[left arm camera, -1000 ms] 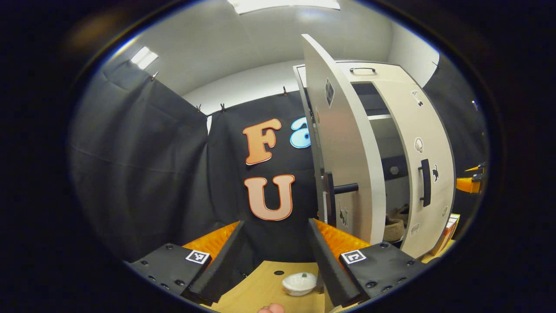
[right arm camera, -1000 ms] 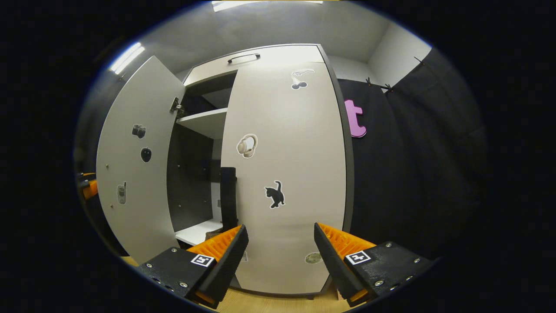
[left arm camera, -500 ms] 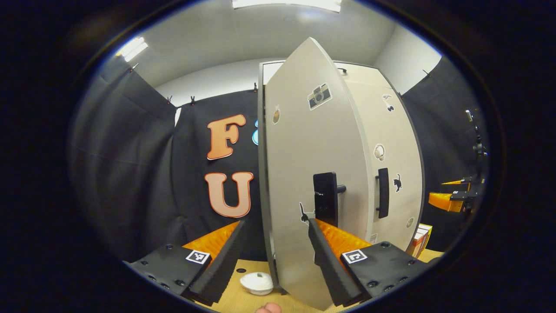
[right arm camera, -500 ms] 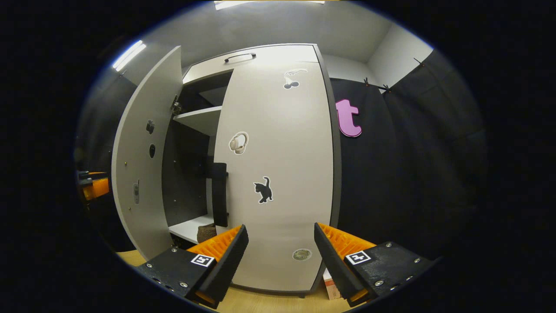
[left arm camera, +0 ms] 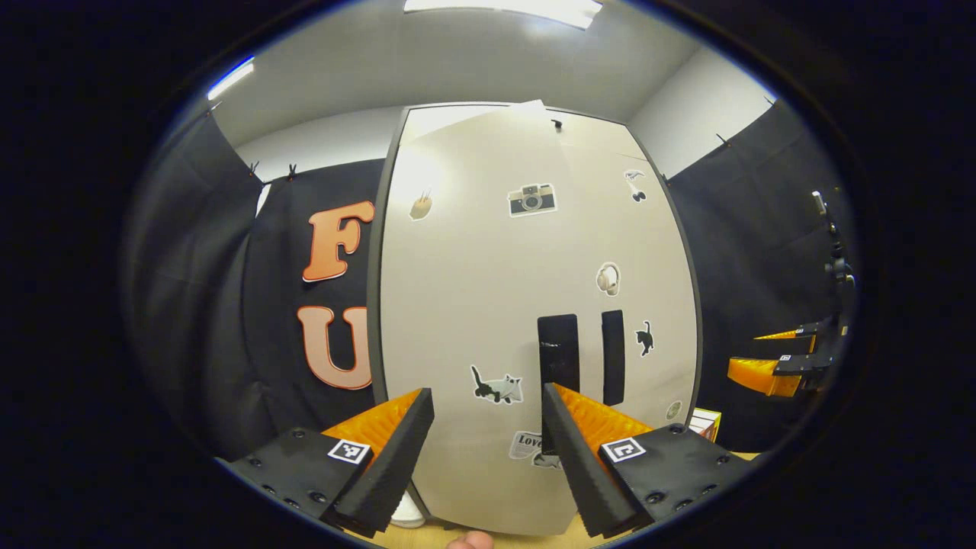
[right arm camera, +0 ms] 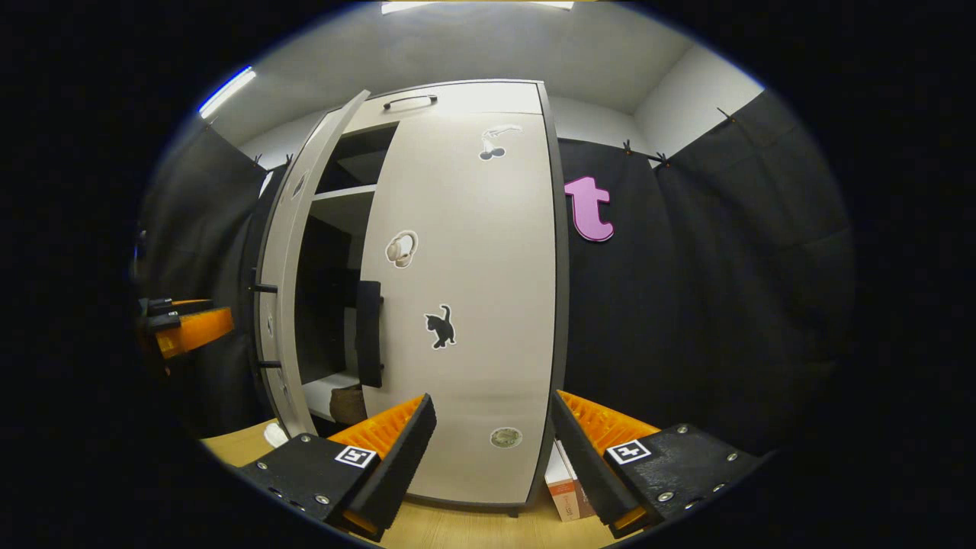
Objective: Grab one shoe with the right hand and put it into the shoe cabinet, grab the other shoe with the left hand and put it into the shoe cabinet; then close the right door with the right hand and the left door with the left hand.
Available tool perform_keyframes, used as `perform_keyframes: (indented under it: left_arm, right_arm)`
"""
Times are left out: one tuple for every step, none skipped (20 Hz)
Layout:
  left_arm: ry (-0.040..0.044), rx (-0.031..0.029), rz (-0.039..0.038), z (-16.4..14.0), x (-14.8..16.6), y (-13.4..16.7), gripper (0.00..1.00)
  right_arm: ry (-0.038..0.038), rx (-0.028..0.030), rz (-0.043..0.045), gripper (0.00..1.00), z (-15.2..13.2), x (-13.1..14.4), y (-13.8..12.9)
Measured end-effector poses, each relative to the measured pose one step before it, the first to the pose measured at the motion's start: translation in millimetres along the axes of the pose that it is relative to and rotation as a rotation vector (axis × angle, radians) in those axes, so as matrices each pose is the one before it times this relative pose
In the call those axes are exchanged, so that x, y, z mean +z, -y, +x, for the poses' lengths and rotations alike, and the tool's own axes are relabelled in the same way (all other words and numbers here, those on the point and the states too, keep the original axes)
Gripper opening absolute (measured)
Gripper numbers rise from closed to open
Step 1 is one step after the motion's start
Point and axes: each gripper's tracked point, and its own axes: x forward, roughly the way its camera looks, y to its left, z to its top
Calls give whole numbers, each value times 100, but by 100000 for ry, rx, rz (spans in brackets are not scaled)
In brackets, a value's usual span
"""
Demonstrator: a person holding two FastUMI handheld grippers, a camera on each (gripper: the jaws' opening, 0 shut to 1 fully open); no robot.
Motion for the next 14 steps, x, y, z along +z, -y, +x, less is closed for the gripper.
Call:
perform_keyframes:
  left_arm:
    - [-1143, -569, -128, 735, -644, 277, 94]
    - [-1637, -688, -581, 514, -652, 317, 94]
    - [-1680, 56, -787, 474, -665, 194, 93]
    - [-1770, -343, -563, 496, -536, 235, 95]
    - [479, 175, -687, 544, 25, 149, 96]
    - [-121, -488, -162, 600, 3, 45, 93]
    - [10, -353, -49, 297, -35, 246, 95]
    - [-179, -61, 515, 575, -126, 219, 96]
    - [-92, 147, 861, 458, -4, 235, 94]
    - [-46, 513, 991, 596, 60, 229, 94]
    - [-2, 750, 834, 575, 77, 248, 94]
    - [-87, 693, 392, 493, -43, 219, 95]
    - [203, 452, -705, 494, 55, 80, 95]
    - [-149, 409, -1608, 600, -86, 59, 94]
  right_arm:
    - [-307, -229, 267, 94, -104, -152, 75]
    - [-100, -280, 61, 94, -117, -60, 61]
    - [-184, -353, -19, 94, -72, -79, 146]
    - [-83, -370, -20, 94, -70, -36, 216]
    - [170, -579, -55, 94, -24, 24, 227]
    - [259, -343, -109, 94, 21, -28, 237]
    - [-99, -372, -2, 97, -31, -64, 237]
    - [-191, -235, 78, 94, 93, -50, 237]
    - [-286, -450, 184, 94, 53, -40, 232]
    - [-85, -301, 263, 94, 35, -30, 283]
    - [246, -67, 250, 94, 26, 116, 183]
    - [430, -359, -20, 94, -43, 64, 332]
    - [2, -339, -524, 94, -19, 36, 365]
    - [-218, -376, -611, 94, -3, -30, 353]
